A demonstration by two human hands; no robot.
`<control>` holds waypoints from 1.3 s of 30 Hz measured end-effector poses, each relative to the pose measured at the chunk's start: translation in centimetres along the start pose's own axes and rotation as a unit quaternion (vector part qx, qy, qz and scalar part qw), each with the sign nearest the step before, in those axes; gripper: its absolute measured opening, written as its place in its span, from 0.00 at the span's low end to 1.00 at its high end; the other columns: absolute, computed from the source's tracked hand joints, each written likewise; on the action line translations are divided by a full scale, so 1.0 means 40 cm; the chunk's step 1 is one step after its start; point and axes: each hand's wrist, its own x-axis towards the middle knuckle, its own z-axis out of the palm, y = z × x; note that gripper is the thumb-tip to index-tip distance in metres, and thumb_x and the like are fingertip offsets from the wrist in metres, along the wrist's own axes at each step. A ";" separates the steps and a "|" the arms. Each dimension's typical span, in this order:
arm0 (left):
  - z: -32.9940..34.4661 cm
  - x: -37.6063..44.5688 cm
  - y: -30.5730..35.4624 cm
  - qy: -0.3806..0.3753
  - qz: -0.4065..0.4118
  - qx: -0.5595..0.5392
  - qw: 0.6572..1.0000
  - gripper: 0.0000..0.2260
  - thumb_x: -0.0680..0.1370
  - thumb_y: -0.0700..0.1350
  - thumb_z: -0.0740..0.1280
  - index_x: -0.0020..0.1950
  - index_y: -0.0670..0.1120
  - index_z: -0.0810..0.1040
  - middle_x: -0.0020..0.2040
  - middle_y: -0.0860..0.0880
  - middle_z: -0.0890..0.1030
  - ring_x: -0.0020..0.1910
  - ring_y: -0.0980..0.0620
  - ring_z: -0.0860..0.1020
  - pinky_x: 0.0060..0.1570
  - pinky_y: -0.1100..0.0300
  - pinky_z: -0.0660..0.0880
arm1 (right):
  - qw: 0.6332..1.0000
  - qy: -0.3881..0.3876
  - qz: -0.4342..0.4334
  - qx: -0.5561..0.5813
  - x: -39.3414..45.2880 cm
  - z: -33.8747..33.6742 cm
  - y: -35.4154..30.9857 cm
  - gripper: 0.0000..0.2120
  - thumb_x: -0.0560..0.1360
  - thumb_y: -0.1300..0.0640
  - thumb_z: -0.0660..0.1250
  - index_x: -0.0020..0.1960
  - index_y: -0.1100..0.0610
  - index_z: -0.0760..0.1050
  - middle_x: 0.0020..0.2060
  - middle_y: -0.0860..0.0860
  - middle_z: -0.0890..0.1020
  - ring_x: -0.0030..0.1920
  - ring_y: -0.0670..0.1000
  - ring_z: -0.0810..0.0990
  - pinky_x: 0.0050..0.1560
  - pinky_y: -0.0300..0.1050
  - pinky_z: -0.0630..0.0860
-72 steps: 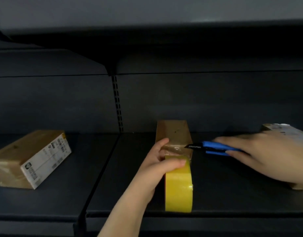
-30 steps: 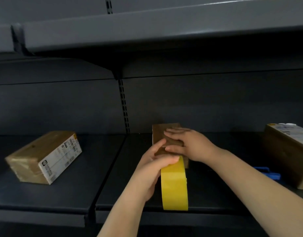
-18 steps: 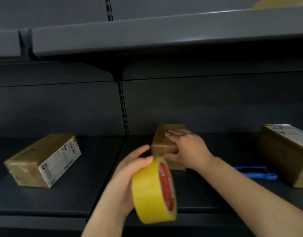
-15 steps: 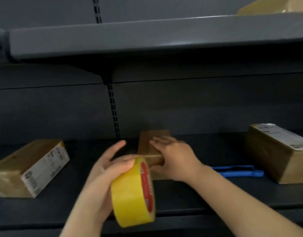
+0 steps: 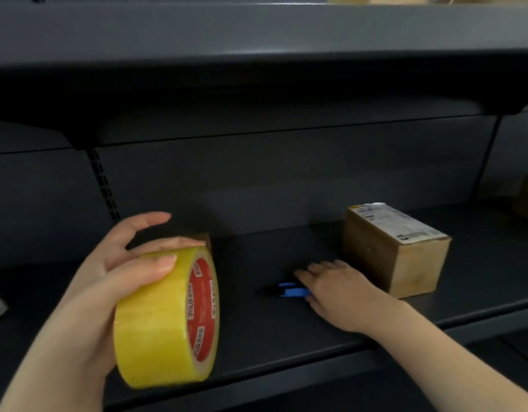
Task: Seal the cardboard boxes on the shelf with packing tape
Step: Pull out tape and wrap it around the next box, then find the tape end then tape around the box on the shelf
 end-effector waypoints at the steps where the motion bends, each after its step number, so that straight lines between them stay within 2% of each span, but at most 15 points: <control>1: 0.020 0.003 -0.006 -0.012 0.013 -0.013 1.000 0.20 0.61 0.42 0.69 0.51 0.60 0.77 0.46 0.52 0.85 0.46 0.54 0.83 0.38 0.61 0.81 | 1.000 0.020 -0.009 -0.006 -0.002 0.002 0.009 0.24 0.80 0.49 0.53 0.75 0.54 0.54 0.68 0.55 0.67 0.64 0.56 0.69 0.65 0.50 0.64; 5: 0.120 0.010 0.005 0.008 0.011 -0.046 0.999 0.35 0.48 0.50 0.80 0.53 0.59 0.74 0.45 0.48 0.86 0.41 0.47 0.84 0.29 0.59 0.80 | 0.980 0.108 -0.065 0.154 -0.079 -0.021 0.055 0.26 0.80 0.48 0.54 0.76 0.48 0.50 0.63 0.52 0.67 0.57 0.52 0.72 0.56 0.42 0.70; 7: 0.168 0.023 0.004 0.031 0.020 0.000 0.999 0.34 0.46 0.53 0.78 0.50 0.63 0.74 0.45 0.49 0.85 0.41 0.46 0.84 0.32 0.52 0.80 | 0.924 0.218 -0.061 0.307 -0.150 -0.064 0.119 0.25 0.78 0.46 0.59 0.72 0.42 0.55 0.54 0.46 0.72 0.53 0.44 0.74 0.54 0.31 0.68; 11: 0.291 0.084 -0.041 0.053 0.004 0.266 0.962 0.28 0.54 0.53 0.76 0.50 0.64 0.70 0.41 0.53 0.84 0.41 0.54 0.80 0.40 0.57 0.75 | 0.816 0.450 0.125 0.339 -0.266 -0.102 0.353 0.25 0.74 0.41 0.57 0.70 0.40 0.60 0.44 0.37 0.72 0.46 0.29 0.71 0.39 0.30 0.68; 13: 0.365 0.116 -0.078 0.045 -0.040 0.360 0.931 0.26 0.60 0.53 0.74 0.53 0.62 0.68 0.42 0.54 0.81 0.40 0.55 0.78 0.40 0.59 0.74 | 0.832 0.415 0.228 0.289 -0.266 -0.067 0.468 0.26 0.76 0.47 0.58 0.73 0.49 0.61 0.47 0.44 0.72 0.41 0.36 0.72 0.37 0.33 0.64; 16: 0.458 0.168 -0.137 0.025 -0.112 0.498 0.860 0.29 0.63 0.54 0.70 0.63 0.55 0.66 0.50 0.50 0.77 0.47 0.49 0.76 0.44 0.56 0.75 | 0.876 0.249 0.309 0.275 -0.218 0.028 0.583 0.25 0.77 0.53 0.62 0.72 0.58 0.63 0.61 0.60 0.74 0.55 0.59 0.76 0.50 0.48 0.72; 22: 0.523 0.242 -0.199 -0.015 -0.206 0.588 0.782 0.37 0.64 0.51 0.69 0.71 0.49 0.61 0.62 0.46 0.73 0.58 0.45 0.73 0.50 0.55 0.72 | 0.924 -0.001 0.342 0.169 -0.153 0.164 0.616 0.23 0.79 0.50 0.57 0.71 0.57 0.62 0.63 0.57 0.69 0.61 0.59 0.71 0.55 0.51 0.73; 26: 0.529 0.250 -0.200 0.003 -0.195 0.608 0.769 0.28 0.68 0.54 0.67 0.64 0.46 0.66 0.48 0.49 0.75 0.46 0.48 0.75 0.42 0.56 0.73 | 0.939 0.074 0.323 0.091 -0.157 0.136 0.592 0.30 0.78 0.41 0.52 0.74 0.56 0.56 0.68 0.55 0.68 0.66 0.58 0.67 0.61 0.52 0.68; 29: 0.526 0.244 -0.198 -0.002 -0.171 0.612 0.772 0.30 0.70 0.56 0.67 0.68 0.47 0.62 0.60 0.46 0.73 0.56 0.45 0.73 0.51 0.52 0.75 | 0.896 0.236 0.241 0.287 -0.175 0.094 0.529 0.34 0.74 0.37 0.55 0.74 0.56 0.59 0.70 0.55 0.68 0.67 0.57 0.68 0.64 0.49 0.66; 31: 0.531 0.228 -0.185 0.018 -0.067 0.646 0.760 0.31 0.71 0.55 0.67 0.70 0.49 0.59 0.68 0.46 0.65 0.64 0.43 0.67 0.57 0.52 0.73 | 0.830 0.199 0.196 0.483 -0.193 0.067 0.469 0.43 0.66 0.29 0.53 0.74 0.53 0.60 0.71 0.51 0.67 0.70 0.51 0.65 0.62 0.41 0.61; 32: 0.538 0.215 -0.181 0.051 0.016 0.632 0.773 0.30 0.72 0.55 0.66 0.71 0.50 0.60 0.70 0.47 0.64 0.66 0.45 0.66 0.59 0.53 0.71 | 0.797 0.166 0.195 0.547 -0.199 0.061 0.442 0.46 0.62 0.27 0.51 0.73 0.51 0.61 0.70 0.49 0.68 0.70 0.49 0.65 0.61 0.40 0.60; 34: 0.584 0.182 -0.165 0.128 0.064 0.441 0.886 0.26 0.74 0.57 0.63 0.70 0.52 0.63 0.67 0.50 0.70 0.63 0.52 0.70 0.60 0.57 0.68 | 0.763 0.118 0.192 0.606 -0.202 0.066 0.407 0.45 0.58 0.25 0.48 0.70 0.45 0.66 0.66 0.46 0.72 0.65 0.46 0.70 0.60 0.37 0.63; 36: 0.661 0.146 -0.150 0.113 -0.111 0.101 0.982 0.27 0.72 0.61 0.63 0.69 0.54 0.64 0.63 0.51 0.74 0.59 0.54 0.72 0.63 0.54 0.68 | 0.741 0.125 0.171 0.637 -0.201 0.059 0.366 0.32 0.60 0.26 0.48 0.58 0.36 0.71 0.57 0.41 0.76 0.51 0.35 0.74 0.49 0.27 0.67; 37: 0.699 0.129 -0.144 0.086 -0.196 -0.034 0.976 0.28 0.71 0.62 0.63 0.68 0.54 0.66 0.61 0.50 0.76 0.58 0.52 0.73 0.63 0.50 0.69 | 0.746 0.138 0.146 0.635 -0.201 0.054 0.347 0.29 0.61 0.27 0.49 0.57 0.34 0.69 0.57 0.39 0.75 0.50 0.33 0.73 0.46 0.25 0.68; 39: 0.740 0.112 -0.154 0.085 -0.263 -0.275 0.921 0.26 0.68 0.58 0.67 0.63 0.49 0.74 0.56 0.45 0.81 0.55 0.45 0.78 0.58 0.47 0.73 | 0.807 0.197 0.096 0.549 -0.189 0.067 0.309 0.32 0.66 0.27 0.52 0.68 0.35 0.60 0.68 0.41 0.68 0.65 0.42 0.67 0.63 0.38 0.68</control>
